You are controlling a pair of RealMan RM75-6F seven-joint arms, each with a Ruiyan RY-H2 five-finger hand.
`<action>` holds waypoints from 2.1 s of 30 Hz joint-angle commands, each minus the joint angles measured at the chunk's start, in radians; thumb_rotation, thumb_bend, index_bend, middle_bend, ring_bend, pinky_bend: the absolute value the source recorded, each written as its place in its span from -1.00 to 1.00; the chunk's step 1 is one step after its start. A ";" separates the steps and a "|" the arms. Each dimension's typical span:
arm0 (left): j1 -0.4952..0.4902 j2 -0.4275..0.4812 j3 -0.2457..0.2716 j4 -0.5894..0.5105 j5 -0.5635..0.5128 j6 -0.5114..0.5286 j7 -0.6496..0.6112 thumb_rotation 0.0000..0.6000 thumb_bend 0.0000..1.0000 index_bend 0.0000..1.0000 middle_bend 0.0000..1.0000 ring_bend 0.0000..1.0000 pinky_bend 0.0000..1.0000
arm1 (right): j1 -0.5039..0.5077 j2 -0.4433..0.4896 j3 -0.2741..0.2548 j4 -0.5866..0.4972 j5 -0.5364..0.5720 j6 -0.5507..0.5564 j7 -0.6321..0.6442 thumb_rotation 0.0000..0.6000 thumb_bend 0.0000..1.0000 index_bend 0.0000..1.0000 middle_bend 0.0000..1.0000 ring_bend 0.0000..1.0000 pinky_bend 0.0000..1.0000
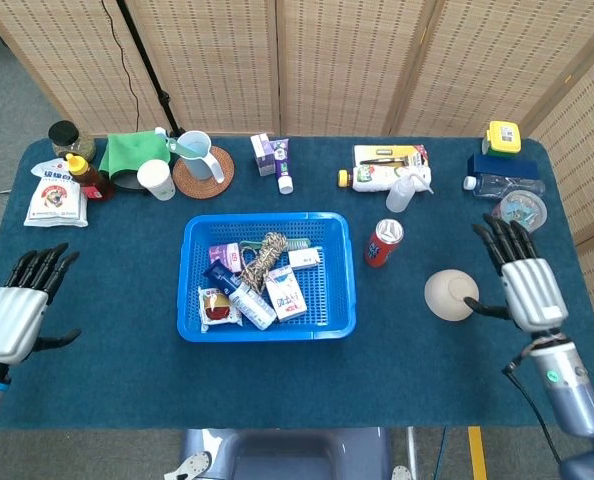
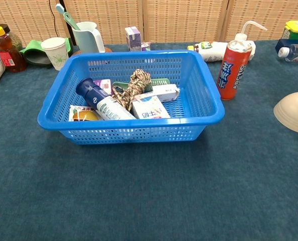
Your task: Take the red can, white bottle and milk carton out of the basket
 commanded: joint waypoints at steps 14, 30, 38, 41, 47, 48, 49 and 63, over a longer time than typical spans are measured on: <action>-0.290 0.030 -0.088 -0.134 -0.022 -0.314 0.158 1.00 -0.95 -1.00 -1.00 -1.00 -1.00 | -0.247 -0.060 -0.100 0.084 -0.124 0.281 -0.073 1.00 -1.00 -1.00 -1.00 -1.00 -1.00; -0.575 -0.283 -0.095 0.067 -0.340 -0.502 0.450 1.00 -0.95 -1.00 -1.00 -1.00 -1.00 | -0.259 -0.045 -0.061 0.105 -0.106 0.255 0.000 1.00 -1.00 -1.00 -1.00 -1.00 -1.00; -0.686 -0.395 -0.059 0.141 -0.518 -0.502 0.602 1.00 -0.95 -1.00 -1.00 -1.00 -1.00 | -0.265 -0.043 -0.048 0.107 -0.103 0.251 0.013 1.00 -1.00 -1.00 -1.00 -1.00 -1.00; -0.728 -0.438 -0.041 0.184 -0.579 -0.499 0.639 1.00 -0.95 -1.00 -1.00 -1.00 -1.00 | -0.267 -0.043 -0.040 0.110 -0.098 0.250 0.019 1.00 -1.00 -1.00 -1.00 -1.00 -1.00; -0.772 -0.465 -0.012 0.231 -0.636 -0.485 0.666 1.00 -0.95 -1.00 -1.00 -1.00 -1.00 | -0.269 -0.047 -0.027 0.116 -0.087 0.242 0.027 1.00 -1.00 -1.00 -1.00 -1.00 -1.00; -0.777 -0.468 -0.009 0.237 -0.641 -0.485 0.666 1.00 -0.95 -1.00 -1.00 -1.00 -1.00 | -0.269 -0.048 -0.025 0.118 -0.086 0.240 0.028 1.00 -1.00 -1.00 -1.00 -1.00 -1.00; -0.782 -0.470 -0.005 0.242 -0.645 -0.486 0.665 1.00 -0.95 -1.00 -1.00 -1.00 -1.00 | -0.268 -0.049 -0.024 0.119 -0.085 0.238 0.029 1.00 -1.00 -1.00 -1.00 -1.00 -1.00; -0.838 -0.516 0.043 0.320 -0.703 -0.479 0.669 1.00 -0.95 -1.00 -1.00 -1.00 -1.00 | -0.270 -0.053 -0.008 0.125 -0.073 0.220 0.046 1.00 -1.00 -1.00 -1.00 -1.00 -1.00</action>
